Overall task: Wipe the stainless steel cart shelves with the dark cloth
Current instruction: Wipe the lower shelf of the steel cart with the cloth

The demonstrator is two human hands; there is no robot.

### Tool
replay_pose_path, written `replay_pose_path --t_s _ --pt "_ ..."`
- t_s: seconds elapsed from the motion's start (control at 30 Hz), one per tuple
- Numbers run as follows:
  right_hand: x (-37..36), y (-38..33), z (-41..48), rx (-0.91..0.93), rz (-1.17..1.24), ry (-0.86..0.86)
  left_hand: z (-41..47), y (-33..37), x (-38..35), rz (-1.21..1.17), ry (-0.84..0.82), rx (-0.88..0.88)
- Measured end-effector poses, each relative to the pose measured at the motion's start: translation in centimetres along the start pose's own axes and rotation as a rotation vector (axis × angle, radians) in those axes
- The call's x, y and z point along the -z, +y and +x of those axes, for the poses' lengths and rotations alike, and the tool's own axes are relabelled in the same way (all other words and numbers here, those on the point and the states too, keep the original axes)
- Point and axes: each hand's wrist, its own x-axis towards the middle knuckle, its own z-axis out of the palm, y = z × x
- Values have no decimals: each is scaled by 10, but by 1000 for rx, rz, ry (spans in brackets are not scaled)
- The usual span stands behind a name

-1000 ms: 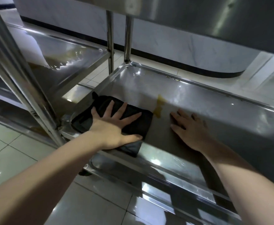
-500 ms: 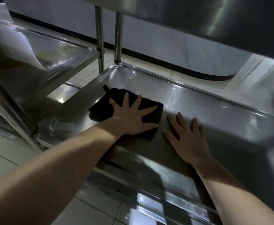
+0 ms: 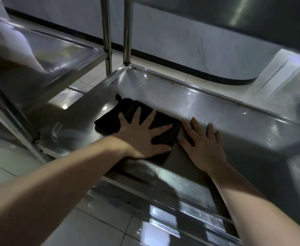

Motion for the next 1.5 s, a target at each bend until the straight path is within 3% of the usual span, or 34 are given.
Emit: replay_pose_path --t_s 0.13,0.53,0.8,0.97,1.33,1.4,1.5 --pt "-3 -3 -5 18 -24 10 -48 6 -15 54 -18 -13" --pt "0 -5 -4 2 -52 -27 120 -9 30 16 111 90" --pt "3 -1 -3 8 -17 -51 4 -26 3 39 -11 4" --pt "1 -2 -3 22 -15 -43 -61 -39 -8 -1 -96 96" --pt "3 -7 -4 31 1 -60 89 -82 37 10 55 136" --pt "3 -7 -5 100 14 -55 103 -82 40 -2 82 156" --pt "5 -9 -6 410 66 -46 110 -80 40 15 106 179"
